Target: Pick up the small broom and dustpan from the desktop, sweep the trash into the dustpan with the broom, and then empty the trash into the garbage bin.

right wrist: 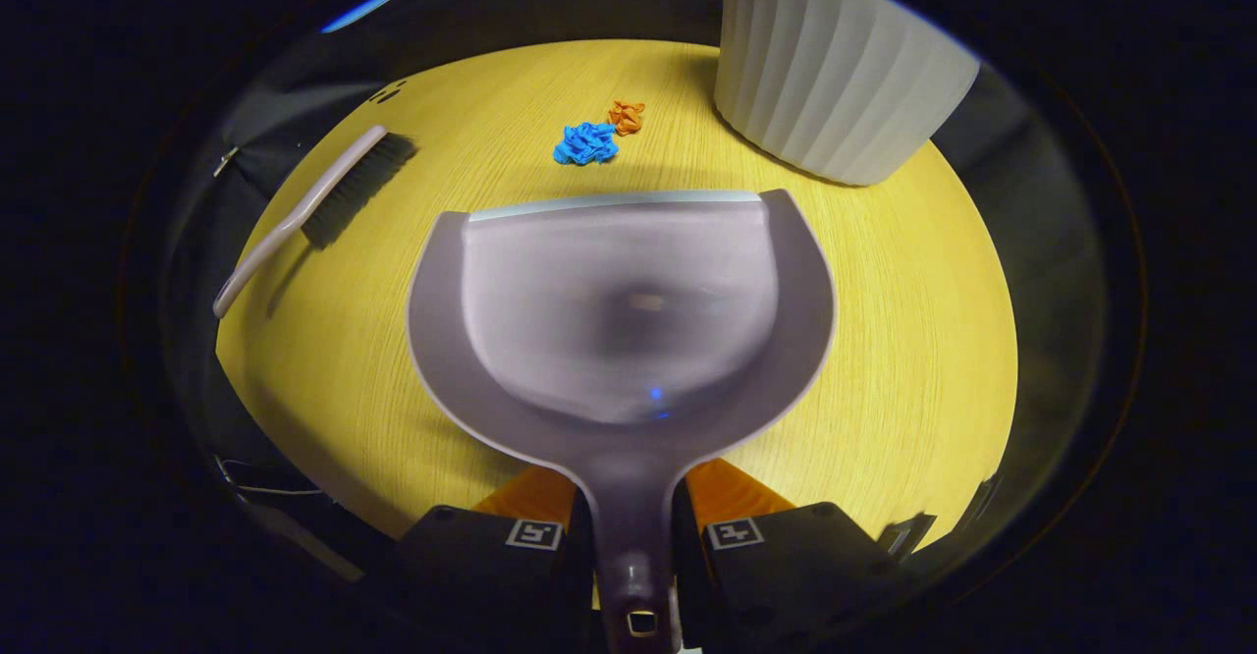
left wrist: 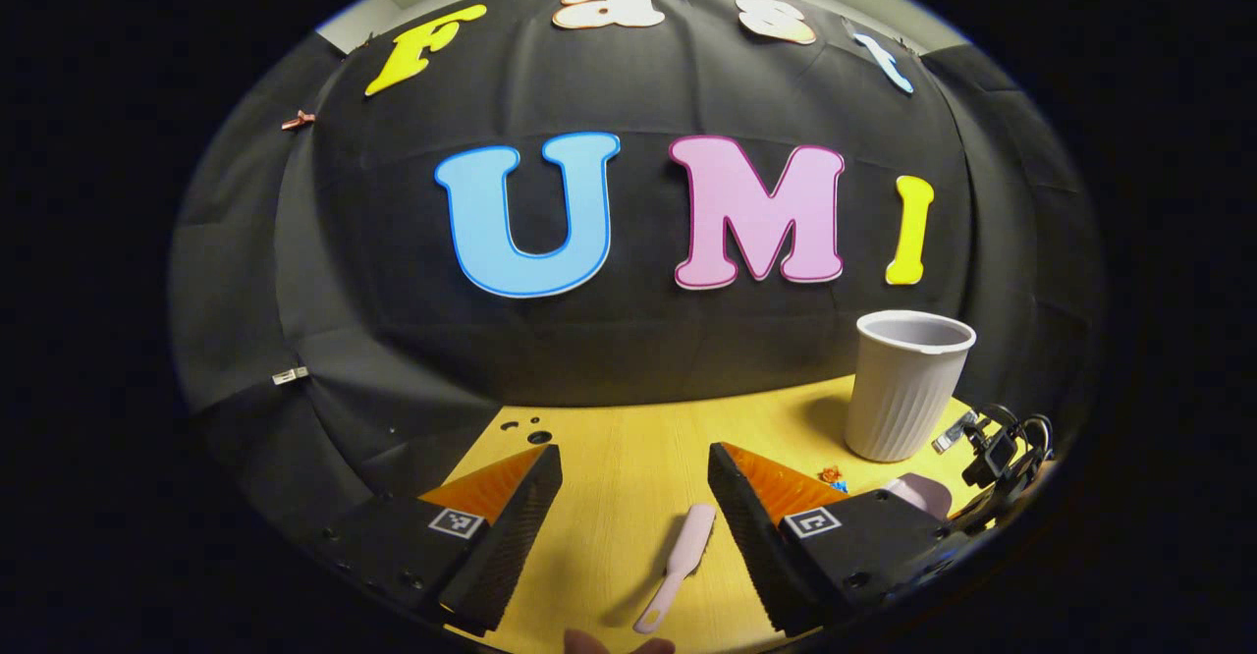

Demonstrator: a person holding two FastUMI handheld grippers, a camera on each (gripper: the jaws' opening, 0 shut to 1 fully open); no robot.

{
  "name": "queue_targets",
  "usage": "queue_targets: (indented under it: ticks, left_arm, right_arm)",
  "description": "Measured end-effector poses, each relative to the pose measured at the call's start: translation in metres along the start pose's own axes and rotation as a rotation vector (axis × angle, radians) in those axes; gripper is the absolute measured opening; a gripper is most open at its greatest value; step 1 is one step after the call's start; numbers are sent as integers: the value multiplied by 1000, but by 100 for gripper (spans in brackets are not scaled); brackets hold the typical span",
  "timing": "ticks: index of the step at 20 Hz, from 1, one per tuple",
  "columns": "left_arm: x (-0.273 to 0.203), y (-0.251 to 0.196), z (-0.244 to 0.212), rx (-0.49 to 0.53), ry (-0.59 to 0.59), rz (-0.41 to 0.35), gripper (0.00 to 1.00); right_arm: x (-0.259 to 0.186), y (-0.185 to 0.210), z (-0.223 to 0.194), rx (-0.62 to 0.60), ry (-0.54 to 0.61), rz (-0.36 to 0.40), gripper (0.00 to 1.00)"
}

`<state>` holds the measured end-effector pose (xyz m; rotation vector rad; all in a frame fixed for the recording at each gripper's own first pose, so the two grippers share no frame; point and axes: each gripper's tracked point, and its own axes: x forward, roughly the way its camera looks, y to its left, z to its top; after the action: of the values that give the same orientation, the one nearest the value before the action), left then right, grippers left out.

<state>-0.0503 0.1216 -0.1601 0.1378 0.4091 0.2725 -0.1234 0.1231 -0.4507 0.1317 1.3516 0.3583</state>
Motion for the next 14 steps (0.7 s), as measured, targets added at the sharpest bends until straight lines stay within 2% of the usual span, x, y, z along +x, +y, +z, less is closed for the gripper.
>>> queue_targets:
  ticks: [2, 3, 4, 6, 7, 8, 9, 14]
  left_arm:
    - [7, 2, -19, 18, 49, -18, 95]
    - [10, 2, -29, 25, 78, -35, 95]
    - [12, 0, -41, 31, 113, -57, 95]
    - [15, -7, -67, 40, 196, -108, 95]
    - [18, -11, -80, 45, 238, -132, 95]
    - [21, -15, -94, 46, 285, -159, 95]
    - [23, -21, -109, 43, 337, -186, 95]
    - [37, -45, -176, 48, 552, -280, 93]
  right_arm:
    - [-5, 5, 5, 22, -38, 23, 37]
    - [-10, 4, 6, 16, -51, 22, 41]
    - [-15, 5, 8, 10, -67, 26, 37]
    - [-31, 7, 9, -14, -86, 39, 37]
    - [-40, 7, 9, -26, -100, 42, 41]
    - [-47, 6, 10, -34, -114, 40, 32]
    - [-56, 6, 9, -39, -129, 41, 37]
    - [-95, -1, 7, -70, -190, 20, 37]
